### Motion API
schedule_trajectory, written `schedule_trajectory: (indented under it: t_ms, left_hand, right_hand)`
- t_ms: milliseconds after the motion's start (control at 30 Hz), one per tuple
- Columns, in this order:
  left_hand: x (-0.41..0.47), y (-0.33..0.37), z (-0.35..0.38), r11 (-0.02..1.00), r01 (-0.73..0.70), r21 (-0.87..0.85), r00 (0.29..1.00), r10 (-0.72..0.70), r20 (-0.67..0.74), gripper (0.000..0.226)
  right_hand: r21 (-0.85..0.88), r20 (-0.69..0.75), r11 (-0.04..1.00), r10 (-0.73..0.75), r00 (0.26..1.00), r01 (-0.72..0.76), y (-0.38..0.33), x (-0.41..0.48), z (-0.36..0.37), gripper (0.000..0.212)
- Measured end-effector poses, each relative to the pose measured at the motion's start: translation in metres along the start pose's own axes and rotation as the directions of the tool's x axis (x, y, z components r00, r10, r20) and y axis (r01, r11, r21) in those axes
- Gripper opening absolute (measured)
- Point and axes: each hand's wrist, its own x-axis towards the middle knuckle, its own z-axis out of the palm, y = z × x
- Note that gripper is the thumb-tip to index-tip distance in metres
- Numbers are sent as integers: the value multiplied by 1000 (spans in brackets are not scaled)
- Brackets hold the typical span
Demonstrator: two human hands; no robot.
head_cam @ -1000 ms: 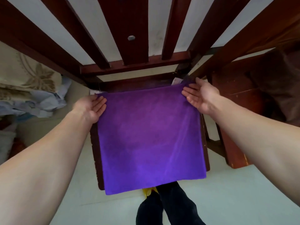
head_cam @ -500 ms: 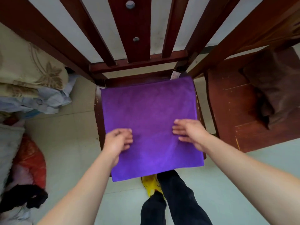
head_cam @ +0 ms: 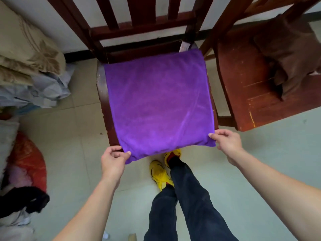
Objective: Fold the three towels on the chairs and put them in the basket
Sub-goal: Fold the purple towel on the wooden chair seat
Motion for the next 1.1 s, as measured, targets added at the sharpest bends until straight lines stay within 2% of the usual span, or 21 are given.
schedule_trajectory:
  t_ms: [233,400,500,600,700,800,933,1100]
  left_hand:
    - [1,-16,8,999,-26,-34,999,25,-48,30]
    - [-9,-28,13,1000,-12,-25,999,11,-39,27]
    - [-12,-33,12,1000,-24,2,1000,24,12,25]
    - [-9,-38,9,997,-54,57,992,47,116,15]
    - [-2,-41,5,980,-100,174,983,69,172,15]
    - [2,-40,-1,942,-138,307,975,75,207,22]
    - [3,-43,-21,923,-34,383,969,-64,239,32]
    - [-24,-41,-31,962,232,142,907,-267,326,29]
  right_hand:
    - [-10,64,997,-74,995,75,5,-1,2,12]
    - [66,-76,995,-67,995,72,19,4,-1,22]
    - [86,-87,993,-70,994,77,27,2,-3,26]
    - [32,53,998,-58,997,57,31,2,-6,13]
    - [-112,214,993,-7,977,31,39,8,-9,30]
    - [-153,227,988,35,973,0,37,12,-20,31]
    - [-111,244,994,34,969,-6,23,9,-47,26]
    - [-46,281,999,39,959,-27,17,-1,-66,29]
